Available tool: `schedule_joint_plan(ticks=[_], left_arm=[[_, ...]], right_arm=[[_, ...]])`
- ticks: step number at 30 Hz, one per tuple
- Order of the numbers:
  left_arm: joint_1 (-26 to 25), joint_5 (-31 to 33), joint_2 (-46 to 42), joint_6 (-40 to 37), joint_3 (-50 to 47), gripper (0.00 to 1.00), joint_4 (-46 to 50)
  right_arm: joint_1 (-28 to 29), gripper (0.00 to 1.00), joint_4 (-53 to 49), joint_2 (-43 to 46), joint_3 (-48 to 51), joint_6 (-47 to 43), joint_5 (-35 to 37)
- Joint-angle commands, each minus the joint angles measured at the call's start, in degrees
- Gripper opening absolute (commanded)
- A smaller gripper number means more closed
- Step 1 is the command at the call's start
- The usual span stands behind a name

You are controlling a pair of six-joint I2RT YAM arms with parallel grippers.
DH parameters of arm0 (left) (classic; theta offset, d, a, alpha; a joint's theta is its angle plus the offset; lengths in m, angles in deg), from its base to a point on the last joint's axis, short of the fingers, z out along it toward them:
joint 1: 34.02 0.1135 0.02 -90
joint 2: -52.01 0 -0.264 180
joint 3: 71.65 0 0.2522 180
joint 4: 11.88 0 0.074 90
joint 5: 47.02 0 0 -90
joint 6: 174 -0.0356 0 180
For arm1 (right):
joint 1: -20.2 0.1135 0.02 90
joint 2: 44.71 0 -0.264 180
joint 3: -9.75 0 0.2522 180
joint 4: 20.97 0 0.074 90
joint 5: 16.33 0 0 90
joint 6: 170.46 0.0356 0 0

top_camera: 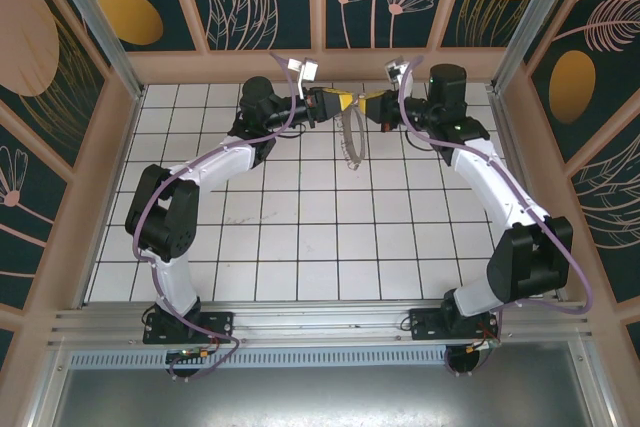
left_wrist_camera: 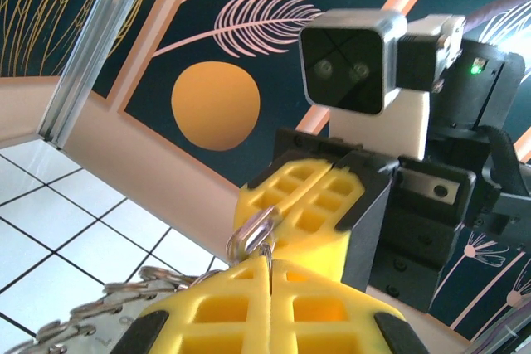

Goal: Put the keys on the keyring

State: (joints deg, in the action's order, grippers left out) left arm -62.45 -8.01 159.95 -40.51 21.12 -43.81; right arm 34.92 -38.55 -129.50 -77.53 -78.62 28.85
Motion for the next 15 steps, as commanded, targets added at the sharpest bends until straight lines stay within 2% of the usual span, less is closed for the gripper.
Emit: schedule_joint_plan(ticks=[1, 7, 15], left_arm=[[-0.04, -0.46, -1.94, -0.71, -0.25, 0.00, -1.67], [-0.05, -0.45, -1.85, -0.60, -0.22, 0.00, -1.77], [-0.05, -0.57, -1.68, -0.61, -0.51, 0.00, -2.02]], right_arm=[[0.37, 0.00, 1.28, 2.25, 2.42, -0.36, 0.65], [0.24, 0.00, 1.28, 3.04, 2.62, -0.34, 1.14], [0.17, 0.00, -0.76, 1.70, -2.16, -1.53, 1.33]])
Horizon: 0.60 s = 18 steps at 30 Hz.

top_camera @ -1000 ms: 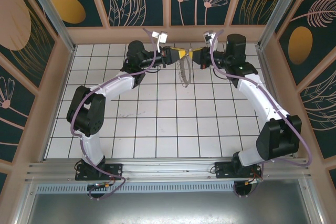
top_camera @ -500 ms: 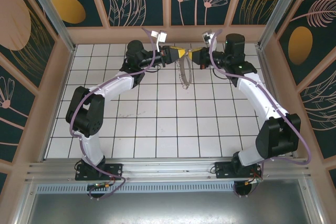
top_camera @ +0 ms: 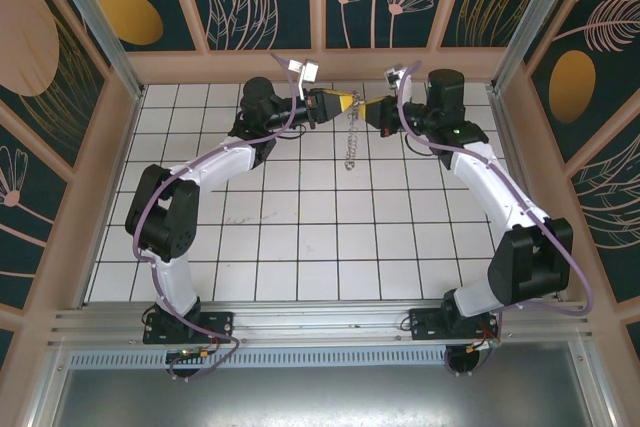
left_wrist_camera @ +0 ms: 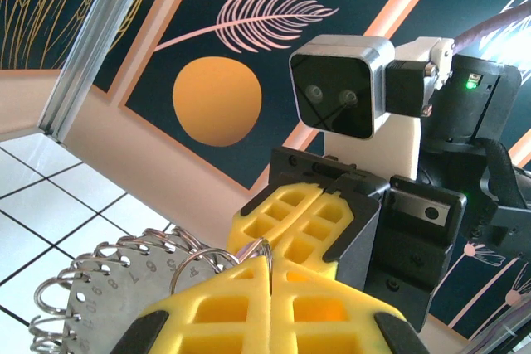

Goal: Put the keys on the keyring

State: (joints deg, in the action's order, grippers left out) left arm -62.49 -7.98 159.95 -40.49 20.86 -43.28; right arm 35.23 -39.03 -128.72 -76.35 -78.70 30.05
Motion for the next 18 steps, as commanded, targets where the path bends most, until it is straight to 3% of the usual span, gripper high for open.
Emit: schedule_joint_plan(ticks=[1, 18], left_arm=[[0.01, -0.57, -1.68, -0.61, -0.25, 0.00, -2.55], [-0.01, 1.63, -1.81, -1.31, -0.14, 0.03, -1.25]], right_arm=[[-0.14, 0.00, -0.59, 0.62, -4.19, -1.55, -0.02], [-0.04, 0.00, -1.77, -1.24, -7.98, -1.42, 1.57]])
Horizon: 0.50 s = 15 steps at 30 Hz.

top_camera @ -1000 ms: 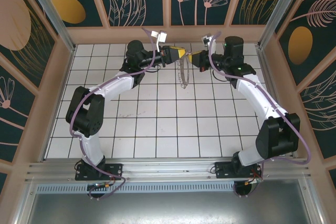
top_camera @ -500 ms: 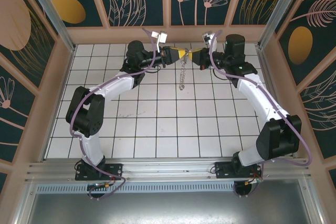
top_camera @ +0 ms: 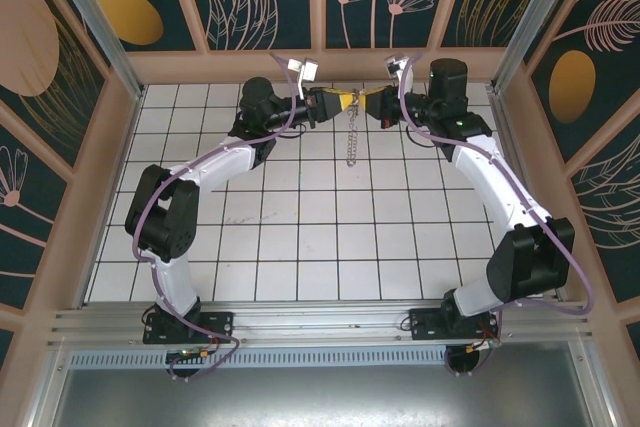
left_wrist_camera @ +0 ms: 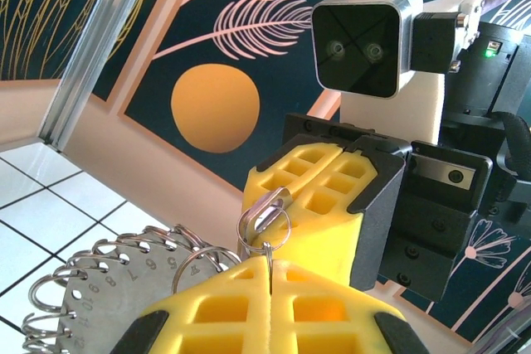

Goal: Put the keys on the keyring

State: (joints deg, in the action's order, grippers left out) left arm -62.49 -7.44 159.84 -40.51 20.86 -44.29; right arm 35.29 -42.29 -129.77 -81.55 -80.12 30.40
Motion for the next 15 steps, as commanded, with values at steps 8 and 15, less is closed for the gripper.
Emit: schedule_joint_plan(ticks=[8, 15], left_arm=[[0.34, 4.97, -2.57, -3.11, -0.25, 0.33, 1.15], [3.53, 8.70, -4.81, -3.47, -2.90, 0.38, 1.26]], right_arm=[[-0.45, 0.00, 1.59, -2.90, -4.98, 0.14, 0.65], [-0.58, 0.00, 3.04, -8.17, -7.28, 1.31, -1.52]])
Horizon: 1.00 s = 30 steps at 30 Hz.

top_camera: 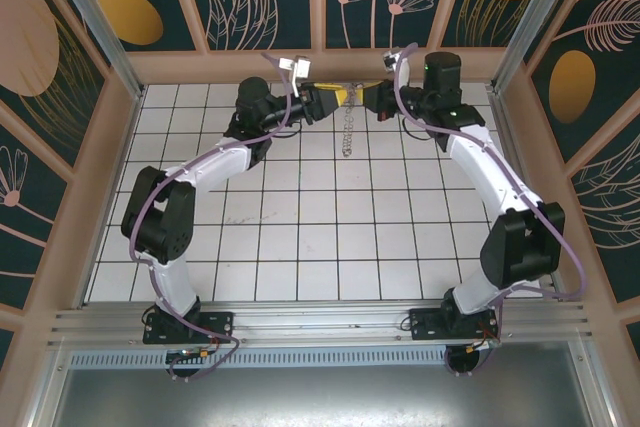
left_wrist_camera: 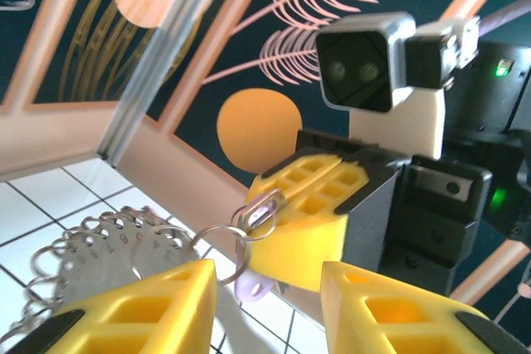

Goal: Put the keys on the keyring

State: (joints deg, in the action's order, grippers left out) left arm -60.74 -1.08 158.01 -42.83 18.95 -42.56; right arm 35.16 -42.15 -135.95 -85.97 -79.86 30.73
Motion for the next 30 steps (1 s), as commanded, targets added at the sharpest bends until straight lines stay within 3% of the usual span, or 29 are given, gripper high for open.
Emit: schedule_joint_plan(ticks=[1, 10, 21, 30], left_arm=[[2.42, 2.89, -3.30, -1.09, -1.51, 0.39, -0.63], [7.02, 5.94, -6.14, -1.50, -3.89, 0.40, 0.43], [7.98, 7.55, -7.41, -3.03, -4.26, 0.41, 3.64], [8.38, 8.83, -10.19, -2.94, -4.94, 0.41, 4.21]], right_arm=[[-0.32, 0.00, 3.18, -3.03, -3.42, 1.39, -2.38], [2.50, 0.00, 4.76, -14.79, -11.85, 3.61, -4.95], [6.62, 0.00, 0.91, -35.54, -31.64, 6.00, -7.77], [13.31, 0.00, 5.53, -36.89, -23.73, 11.05, -4.99]])
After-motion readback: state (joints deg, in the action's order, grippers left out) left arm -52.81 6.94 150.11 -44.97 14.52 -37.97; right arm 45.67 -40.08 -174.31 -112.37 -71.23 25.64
